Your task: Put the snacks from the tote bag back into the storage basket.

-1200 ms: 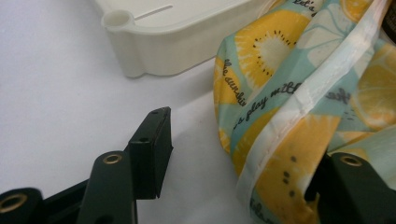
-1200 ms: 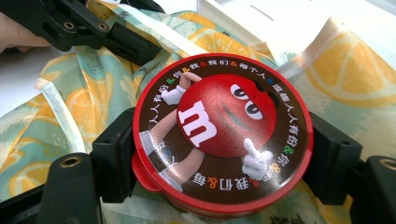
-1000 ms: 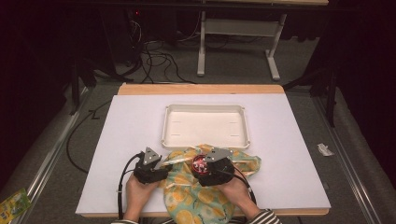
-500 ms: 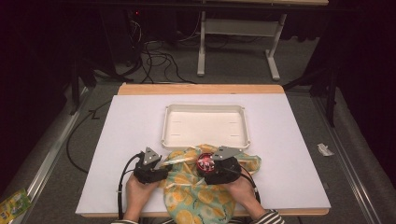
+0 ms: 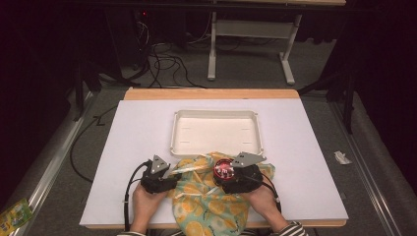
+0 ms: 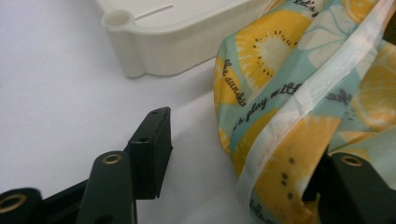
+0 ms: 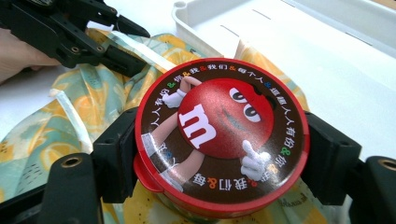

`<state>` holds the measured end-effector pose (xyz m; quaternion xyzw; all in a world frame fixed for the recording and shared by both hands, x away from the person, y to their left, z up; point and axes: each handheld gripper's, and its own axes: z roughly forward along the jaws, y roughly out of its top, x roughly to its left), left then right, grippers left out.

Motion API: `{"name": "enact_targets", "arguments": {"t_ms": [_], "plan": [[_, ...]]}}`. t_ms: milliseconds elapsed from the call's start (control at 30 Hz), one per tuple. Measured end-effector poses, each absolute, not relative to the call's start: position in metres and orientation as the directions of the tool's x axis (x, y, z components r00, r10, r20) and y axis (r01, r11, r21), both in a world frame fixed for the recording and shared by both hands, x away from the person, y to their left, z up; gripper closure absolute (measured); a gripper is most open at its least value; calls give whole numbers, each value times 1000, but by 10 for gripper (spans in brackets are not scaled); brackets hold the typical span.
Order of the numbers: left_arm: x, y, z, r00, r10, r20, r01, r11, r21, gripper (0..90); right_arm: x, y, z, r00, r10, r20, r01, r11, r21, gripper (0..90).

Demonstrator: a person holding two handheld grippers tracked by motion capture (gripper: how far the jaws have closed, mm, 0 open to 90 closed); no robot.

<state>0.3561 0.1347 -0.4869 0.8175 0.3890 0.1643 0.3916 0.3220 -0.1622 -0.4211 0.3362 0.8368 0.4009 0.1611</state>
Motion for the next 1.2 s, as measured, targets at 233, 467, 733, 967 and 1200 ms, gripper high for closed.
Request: {"name": "enact_targets", "arguments": {"t_ms": [233, 467, 733, 967, 1200], "plan": [[356, 135, -487, 643, 765, -36, 507, -390, 769, 426, 319, -164, -413, -726, 688, -23, 421, 471, 776, 259], [356, 135, -487, 643, 765, -35, 507, -391, 768, 426, 319, -168, -408, -726, 688, -13, 422, 460, 781, 259], [356, 135, -487, 642, 766, -38, 509, -389, 767, 427, 318, -174, -401, -725, 689, -10, 421, 454, 785, 259], [356, 135, -487, 641, 766, -42, 511, -386, 768, 429, 317, -180, -396, -720, 694, -6, 423, 446, 789, 259], [356, 135, -487, 642, 766, -39, 510, -388, 768, 429, 316, -186, -391, -718, 696, -5, 420, 439, 794, 259]]}}
